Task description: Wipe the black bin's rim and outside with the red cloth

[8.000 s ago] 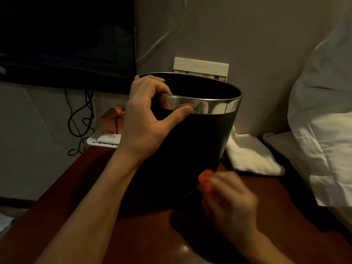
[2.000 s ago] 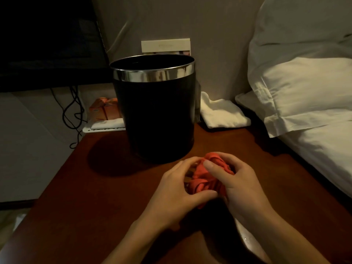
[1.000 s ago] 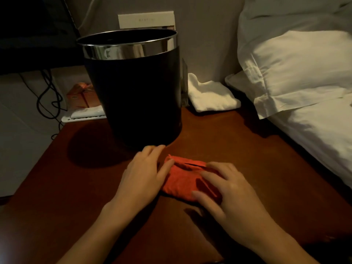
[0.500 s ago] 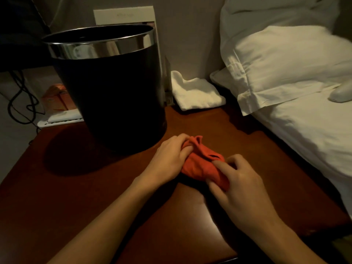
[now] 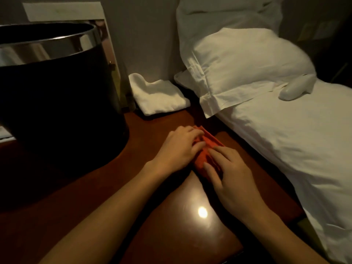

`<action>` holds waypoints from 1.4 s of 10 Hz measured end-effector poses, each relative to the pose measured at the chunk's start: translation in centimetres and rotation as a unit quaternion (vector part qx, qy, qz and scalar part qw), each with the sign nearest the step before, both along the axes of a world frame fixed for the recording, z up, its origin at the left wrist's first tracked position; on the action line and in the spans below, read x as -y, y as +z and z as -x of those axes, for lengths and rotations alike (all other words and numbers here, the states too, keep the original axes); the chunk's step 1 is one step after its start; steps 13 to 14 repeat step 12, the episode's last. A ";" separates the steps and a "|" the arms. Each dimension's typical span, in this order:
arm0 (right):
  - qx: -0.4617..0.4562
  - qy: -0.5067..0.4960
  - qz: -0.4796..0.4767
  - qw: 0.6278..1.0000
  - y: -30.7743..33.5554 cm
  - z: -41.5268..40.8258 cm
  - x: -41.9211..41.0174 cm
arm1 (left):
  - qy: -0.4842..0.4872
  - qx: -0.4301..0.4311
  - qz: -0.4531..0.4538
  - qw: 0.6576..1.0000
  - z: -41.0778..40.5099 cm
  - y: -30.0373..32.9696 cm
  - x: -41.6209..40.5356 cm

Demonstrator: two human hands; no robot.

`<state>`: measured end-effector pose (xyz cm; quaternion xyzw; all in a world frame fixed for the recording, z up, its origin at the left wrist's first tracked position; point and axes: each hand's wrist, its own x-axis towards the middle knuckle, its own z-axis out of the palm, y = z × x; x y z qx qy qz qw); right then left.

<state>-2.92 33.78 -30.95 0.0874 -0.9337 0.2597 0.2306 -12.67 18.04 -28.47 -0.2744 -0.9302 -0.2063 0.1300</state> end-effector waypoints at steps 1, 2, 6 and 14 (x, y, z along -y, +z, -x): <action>0.103 0.008 -0.065 0.993 -0.5 0.2 0.4 | 0.001 0.022 0.125 0.992 -0.3 -1.1 0.2; 0.132 -0.010 -0.096 0.986 -0.8 0.3 0.5 | -0.011 0.035 0.166 0.986 0.2 -1.2 0.7; 0.130 -0.049 -0.105 0.985 -0.7 1.4 1.2 | -0.011 0.003 0.157 0.988 0.0 -0.8 0.3; 0.087 -0.069 0.028 0.993 -0.5 0.9 1.5 | -0.013 0.026 -0.037 0.999 -1.6 -2.2 2.8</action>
